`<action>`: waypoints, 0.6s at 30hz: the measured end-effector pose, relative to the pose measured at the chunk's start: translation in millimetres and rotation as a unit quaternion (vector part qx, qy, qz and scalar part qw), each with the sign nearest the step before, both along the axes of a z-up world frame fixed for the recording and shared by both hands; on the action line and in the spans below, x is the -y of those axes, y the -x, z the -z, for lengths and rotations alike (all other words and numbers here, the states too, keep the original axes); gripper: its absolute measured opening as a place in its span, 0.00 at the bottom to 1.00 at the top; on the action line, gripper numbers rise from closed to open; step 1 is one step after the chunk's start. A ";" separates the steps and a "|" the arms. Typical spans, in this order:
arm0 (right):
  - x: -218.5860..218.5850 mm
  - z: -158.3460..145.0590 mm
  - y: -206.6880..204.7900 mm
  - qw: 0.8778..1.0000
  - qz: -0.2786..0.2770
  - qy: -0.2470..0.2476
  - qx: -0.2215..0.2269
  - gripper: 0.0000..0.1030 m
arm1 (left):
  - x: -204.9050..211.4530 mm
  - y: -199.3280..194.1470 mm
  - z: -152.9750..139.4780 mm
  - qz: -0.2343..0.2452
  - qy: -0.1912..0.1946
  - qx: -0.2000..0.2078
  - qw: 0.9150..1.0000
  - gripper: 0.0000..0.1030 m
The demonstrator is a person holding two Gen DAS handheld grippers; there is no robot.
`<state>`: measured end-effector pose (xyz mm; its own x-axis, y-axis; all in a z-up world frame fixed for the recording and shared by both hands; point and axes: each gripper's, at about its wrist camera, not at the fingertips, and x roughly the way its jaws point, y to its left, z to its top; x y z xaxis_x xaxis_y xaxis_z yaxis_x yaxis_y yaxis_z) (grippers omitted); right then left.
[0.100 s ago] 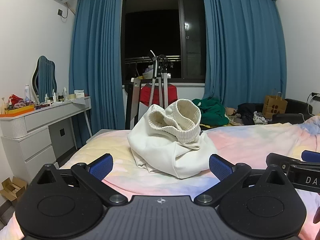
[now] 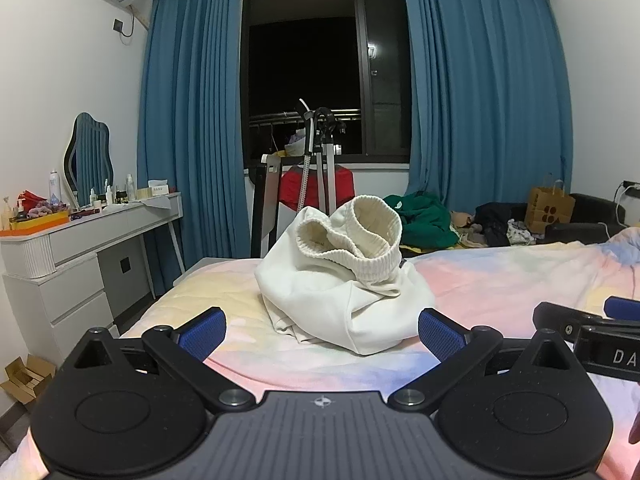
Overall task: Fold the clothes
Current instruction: 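Approach the crumpled white garment on the bed with both grippers open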
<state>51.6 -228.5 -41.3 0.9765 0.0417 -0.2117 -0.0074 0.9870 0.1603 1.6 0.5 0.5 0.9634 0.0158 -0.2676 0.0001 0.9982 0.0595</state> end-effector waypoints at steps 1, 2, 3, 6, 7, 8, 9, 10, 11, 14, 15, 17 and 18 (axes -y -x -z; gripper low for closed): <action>0.1 0.0 -0.2 1.000 0.001 0.000 0.000 1.00 | -0.8 -0.7 0.0 0.000 0.001 0.000 1.000 1.00; 0.2 0.1 -0.4 1.000 0.001 0.000 0.000 1.00 | -1.1 -1.1 1.0 0.001 0.001 0.000 1.000 1.00; 0.4 0.1 -0.6 1.000 0.002 0.000 0.001 1.00 | -1.8 -1.5 1.7 0.001 0.002 0.000 1.000 1.00; 0.7 0.3 -1.2 1.000 0.003 0.000 0.001 1.00 | -3.4 -2.0 3.5 0.002 0.004 0.003 1.000 1.00; 0.8 0.3 -1.4 1.000 0.004 0.000 0.001 1.00 | -4.1 -4.6 4.2 0.002 0.004 0.001 1.000 1.00; 1.2 -0.1 -0.4 1.000 0.004 0.000 0.001 1.00 | -5.5 -6.7 4.3 0.004 0.005 0.000 1.000 1.00; 1.6 -0.7 1.2 1.000 0.005 0.000 0.000 1.00 | -3.8 -5.5 4.2 0.006 0.004 -0.001 1.000 1.00; 1.7 -0.6 2.4 1.000 0.005 0.001 0.000 1.00 | -2.1 -4.3 4.1 0.008 0.004 -0.003 1.000 1.00; 1.7 -0.1 3.2 1.000 0.006 0.002 0.000 1.00 | -1.0 -3.3 4.2 0.010 0.004 -0.004 1.000 1.00; 0.3 -0.4 3.0 1.000 0.007 0.005 0.002 1.00 | -3.1 -4.5 4.0 0.010 0.004 -0.006 1.000 1.00; -0.5 -0.9 2.1 1.000 0.007 0.005 0.003 1.00 | -4.0 -6.0 4.1 0.011 0.006 -0.008 1.000 1.00; -1.5 -1.8 1.4 1.000 0.006 0.006 0.004 1.00 | -6.6 -6.0 3.0 0.010 0.013 -0.011 1.000 1.00; -1.6 -1.6 1.5 1.000 0.005 0.005 0.002 1.00 | -7.1 -6.1 2.7 0.008 0.014 -0.011 1.000 1.00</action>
<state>50.2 -226.9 -39.7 0.9778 0.0299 -0.2072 0.0017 0.9886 0.1504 7.7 7.7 -2.3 0.9575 -0.0068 -0.2885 0.0168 0.9993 0.0323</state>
